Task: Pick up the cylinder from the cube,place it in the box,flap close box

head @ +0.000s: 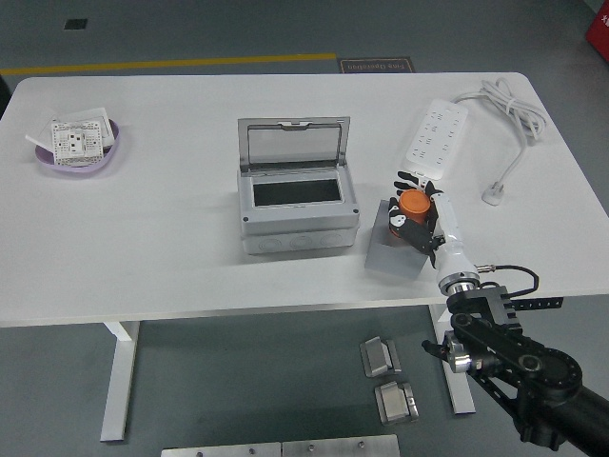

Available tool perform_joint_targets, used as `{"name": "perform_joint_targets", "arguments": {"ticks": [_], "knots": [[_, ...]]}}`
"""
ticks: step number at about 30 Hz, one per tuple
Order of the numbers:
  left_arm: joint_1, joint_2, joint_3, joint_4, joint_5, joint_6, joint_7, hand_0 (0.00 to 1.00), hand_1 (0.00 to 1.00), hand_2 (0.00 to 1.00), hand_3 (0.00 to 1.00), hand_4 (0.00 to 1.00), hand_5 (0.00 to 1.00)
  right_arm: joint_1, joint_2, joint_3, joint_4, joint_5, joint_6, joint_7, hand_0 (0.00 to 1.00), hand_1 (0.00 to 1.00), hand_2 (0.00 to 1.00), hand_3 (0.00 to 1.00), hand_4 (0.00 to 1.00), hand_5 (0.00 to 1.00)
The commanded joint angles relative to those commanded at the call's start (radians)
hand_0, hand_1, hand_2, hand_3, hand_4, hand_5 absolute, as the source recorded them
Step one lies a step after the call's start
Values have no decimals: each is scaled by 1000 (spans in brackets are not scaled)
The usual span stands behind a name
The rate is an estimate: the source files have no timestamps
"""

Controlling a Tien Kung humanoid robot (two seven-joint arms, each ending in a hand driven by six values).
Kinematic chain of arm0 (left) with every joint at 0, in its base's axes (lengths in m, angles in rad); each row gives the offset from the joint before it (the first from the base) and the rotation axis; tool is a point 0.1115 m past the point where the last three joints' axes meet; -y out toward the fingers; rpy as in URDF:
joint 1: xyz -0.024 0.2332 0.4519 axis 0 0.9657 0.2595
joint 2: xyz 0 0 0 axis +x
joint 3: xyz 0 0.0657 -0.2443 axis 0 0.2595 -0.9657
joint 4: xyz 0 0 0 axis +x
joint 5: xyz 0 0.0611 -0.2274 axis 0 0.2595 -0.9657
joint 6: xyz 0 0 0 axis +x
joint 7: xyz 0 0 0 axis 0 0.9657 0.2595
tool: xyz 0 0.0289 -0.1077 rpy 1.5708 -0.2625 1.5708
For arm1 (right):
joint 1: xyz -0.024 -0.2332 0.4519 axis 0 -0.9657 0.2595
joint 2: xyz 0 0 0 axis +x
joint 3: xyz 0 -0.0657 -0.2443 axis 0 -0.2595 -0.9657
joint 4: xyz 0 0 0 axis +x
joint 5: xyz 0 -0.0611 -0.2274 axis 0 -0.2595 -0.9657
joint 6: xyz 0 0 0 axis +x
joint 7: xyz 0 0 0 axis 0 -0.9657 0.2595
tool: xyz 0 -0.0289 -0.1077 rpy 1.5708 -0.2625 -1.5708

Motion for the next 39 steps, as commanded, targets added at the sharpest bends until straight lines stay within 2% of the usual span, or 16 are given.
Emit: {"name": "perform_joint_targets", "arguments": {"ticks": [5, 6, 11, 12, 18, 28, 32, 39], "knots": [[0, 0, 0, 0, -1, 1, -2, 768, 779, 741, 860, 734, 425, 1, -1, -1, 8, 9, 1, 3, 791, 699, 666, 658, 2, 2], [0, 0, 0, 0, -1, 1, -3, 767, 776, 737, 860, 733, 426, 1, -1, -1, 10, 11, 1, 5, 544, 393, 421, 342, 96, 2], [1, 0, -1, 1, 0, 5, -8, 767, 776, 737, 860, 733, 426, 4, -2, -2, 15, 11, -3, 9, 544, 393, 421, 342, 96, 2], [1, 0, -2, 1, 0, 6, -10, 766, 776, 737, 859, 732, 426, 5, -2, -2, 16, 9, -5, 8, 503, 213, 249, 207, 2, 2], [0, -1, -3, 1, 1, 9, -16, 765, 775, 737, 859, 731, 427, 16, -4, -4, 25, -15, -15, -1, 504, 197, 226, 190, 2, 2], [0, 0, 2, 2, -1, 13, -21, 762, 773, 735, 856, 730, 428, 66, -13, -21, 49, -119, -63, -54, 508, 207, 224, 190, 2, 2], [1, 0, 4, 2, -2, 14, -22, 760, 772, 733, 853, 729, 428, 112, -12, -55, 53, -194, -65, -105, 502, 211, 223, 189, 2, 2], [-1, 2, 11, 3, -7, 14, -21, 759, 771, 731, 851, 730, 429, 229, 6, -135, 51, -374, -65, -242, 467, 203, 224, 189, 2, 2]]}}
